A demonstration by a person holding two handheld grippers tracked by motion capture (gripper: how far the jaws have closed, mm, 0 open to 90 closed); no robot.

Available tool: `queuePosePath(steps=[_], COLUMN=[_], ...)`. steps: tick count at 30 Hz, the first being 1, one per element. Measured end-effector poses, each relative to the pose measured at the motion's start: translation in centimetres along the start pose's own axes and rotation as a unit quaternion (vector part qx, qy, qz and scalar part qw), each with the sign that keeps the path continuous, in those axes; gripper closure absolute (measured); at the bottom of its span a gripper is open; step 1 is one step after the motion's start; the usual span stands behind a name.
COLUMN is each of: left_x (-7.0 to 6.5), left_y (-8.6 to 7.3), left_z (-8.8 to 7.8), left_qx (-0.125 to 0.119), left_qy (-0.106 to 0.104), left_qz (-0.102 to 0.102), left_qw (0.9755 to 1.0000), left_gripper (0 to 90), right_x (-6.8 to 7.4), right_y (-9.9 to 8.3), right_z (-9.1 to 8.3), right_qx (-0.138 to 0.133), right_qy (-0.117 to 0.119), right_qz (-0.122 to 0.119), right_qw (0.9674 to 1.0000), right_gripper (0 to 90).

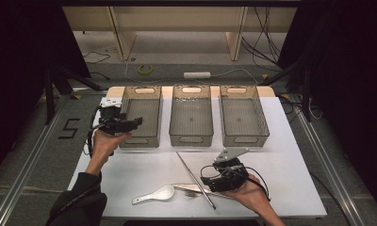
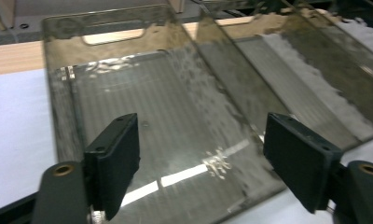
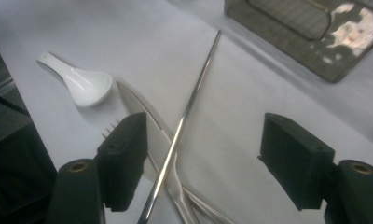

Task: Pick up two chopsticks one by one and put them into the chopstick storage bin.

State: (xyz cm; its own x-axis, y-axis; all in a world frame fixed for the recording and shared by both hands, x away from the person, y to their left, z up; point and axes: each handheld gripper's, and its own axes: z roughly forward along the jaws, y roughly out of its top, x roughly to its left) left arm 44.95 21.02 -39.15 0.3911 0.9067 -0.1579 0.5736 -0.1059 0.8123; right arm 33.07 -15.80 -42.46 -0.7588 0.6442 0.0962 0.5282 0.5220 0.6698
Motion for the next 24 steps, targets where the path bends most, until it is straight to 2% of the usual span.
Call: queuePosePath(steps=[4, 6, 7, 13, 16, 19, 22, 24], left_x=[-1.4, -2.0, -2.3, -4.4, -5.1, -5.4, -5.8, -6.0], left_y=[-0.7, -1.1, -1.2, -2.0, -2.8, -3.9, -4.8, -5.4], left_z=[-0.9, -1.4, -1.6, -2.9, -3.1, -3.3, -3.5, -3.7], left_qx=[-0.008, -0.02, -0.024, -0.051, -0.053, -0.052, -0.046, -0.044], left_qy=[-0.017, -0.029, -0.038, -0.073, -0.076, -0.082, -0.083, -0.088], left_qz=[0.014, 0.006, 0.003, 0.022, 0.036, 0.033, 0.045, 0.046], left_qw=[0.9997, 0.9994, 0.999, 0.9958, 0.9951, 0.9948, 0.9945, 0.9941], left_gripper=[21.6, 20.8, 20.4, 18.4, 17.5, 17.1, 16.6, 16.6], right_x=[-0.1, -0.2, -0.2, -0.1, -0.1, 0.1, 0.4, 0.4], right_y=[0.5, 0.7, 0.8, 1.3, 1.5, 1.7, 1.7, 1.7], right_z=[0.9, 1.4, 1.7, 2.9, 3.5, 3.9, 4.2, 4.4], right_qx=[0.024, 0.038, 0.044, 0.081, 0.1, 0.119, 0.141, 0.147], right_qy=[0.004, 0.007, 0.008, 0.021, 0.026, 0.033, 0.034, 0.037], right_qz=[0.006, 0.007, 0.005, 0.001, -0.002, -0.006, -0.017, -0.021], right_qw=[0.9997, 0.9992, 0.999, 0.9965, 0.9946, 0.9923, 0.9894, 0.9883], right_gripper=[38.1, 39.8, 40.4, 47.5, 50.6, 53.0, 54.3, 55.9])
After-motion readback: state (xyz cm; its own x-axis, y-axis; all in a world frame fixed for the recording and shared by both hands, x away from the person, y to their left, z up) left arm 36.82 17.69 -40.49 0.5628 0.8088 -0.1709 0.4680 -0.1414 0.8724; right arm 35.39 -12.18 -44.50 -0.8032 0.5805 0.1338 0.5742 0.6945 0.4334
